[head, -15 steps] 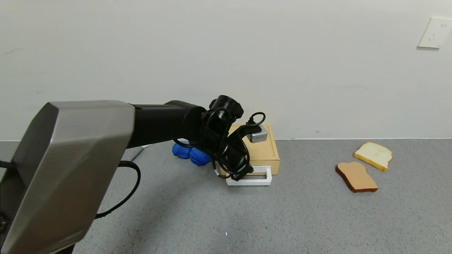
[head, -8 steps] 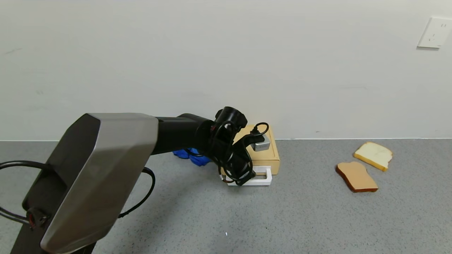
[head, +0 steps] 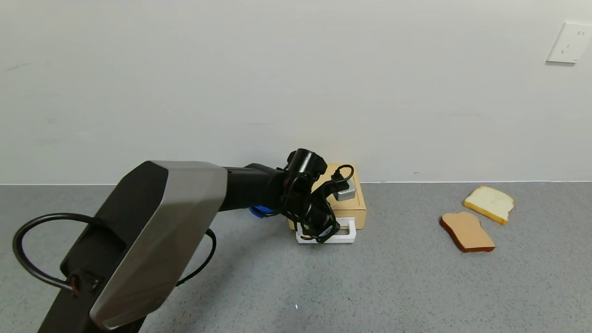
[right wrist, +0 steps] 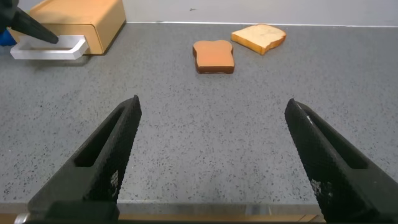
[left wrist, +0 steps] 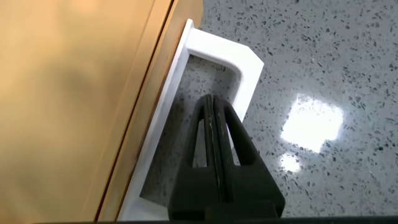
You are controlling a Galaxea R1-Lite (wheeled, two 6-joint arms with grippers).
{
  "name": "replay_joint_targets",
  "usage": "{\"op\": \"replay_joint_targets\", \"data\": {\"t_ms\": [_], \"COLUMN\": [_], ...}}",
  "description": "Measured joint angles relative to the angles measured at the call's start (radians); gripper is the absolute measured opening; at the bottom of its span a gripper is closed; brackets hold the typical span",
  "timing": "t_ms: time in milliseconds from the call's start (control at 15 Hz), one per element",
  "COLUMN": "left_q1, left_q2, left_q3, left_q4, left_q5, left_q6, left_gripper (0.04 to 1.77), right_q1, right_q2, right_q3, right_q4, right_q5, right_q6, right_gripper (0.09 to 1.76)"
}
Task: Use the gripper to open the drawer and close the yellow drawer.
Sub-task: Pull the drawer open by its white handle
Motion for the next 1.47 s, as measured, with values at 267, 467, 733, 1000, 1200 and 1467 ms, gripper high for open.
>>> {"op": "replay_joint_targets", "data": {"t_ms": [267, 467, 733, 1000, 1200, 1467], "left_q1": [0.0, 0.002, -0.001, -0.005, -0.008, -0.019], "left_q2": [0.027, 0.043, 0.059, 0.066, 0.068, 0.061], "left_q3": [0.001, 0.003, 0.003, 0.003, 0.003, 0.018], "left_q4": [-0.048, -0.072, -0.073, -0.074, -0.066, -0.045], "left_q5": [0.002, 0.001, 0.0, 0.001, -0.001, -0.002], "left_q6": [-0.006, -0.014, -0.017, -0.022, -0.034, -0.06], "left_gripper": [0.11, 0.11, 0.11, 0.11, 0.11, 0.11], "right_q1": [0.0, 0.0, 0.0, 0.0, 0.0, 0.0], "right_q2": [0.0, 0.0, 0.0, 0.0, 0.0, 0.0], "right_q3": [0.0, 0.0, 0.0, 0.0, 0.0, 0.0], "right_q4": [0.0, 0.0, 0.0, 0.0, 0.0, 0.0], "right_q5": [0.0, 0.0, 0.0, 0.0, 0.0, 0.0], "right_q6": [0.0, 0.0, 0.0, 0.0, 0.0, 0.0], "right_gripper": [1.7, 1.7, 1.7, 1.7, 1.7, 1.7]}}
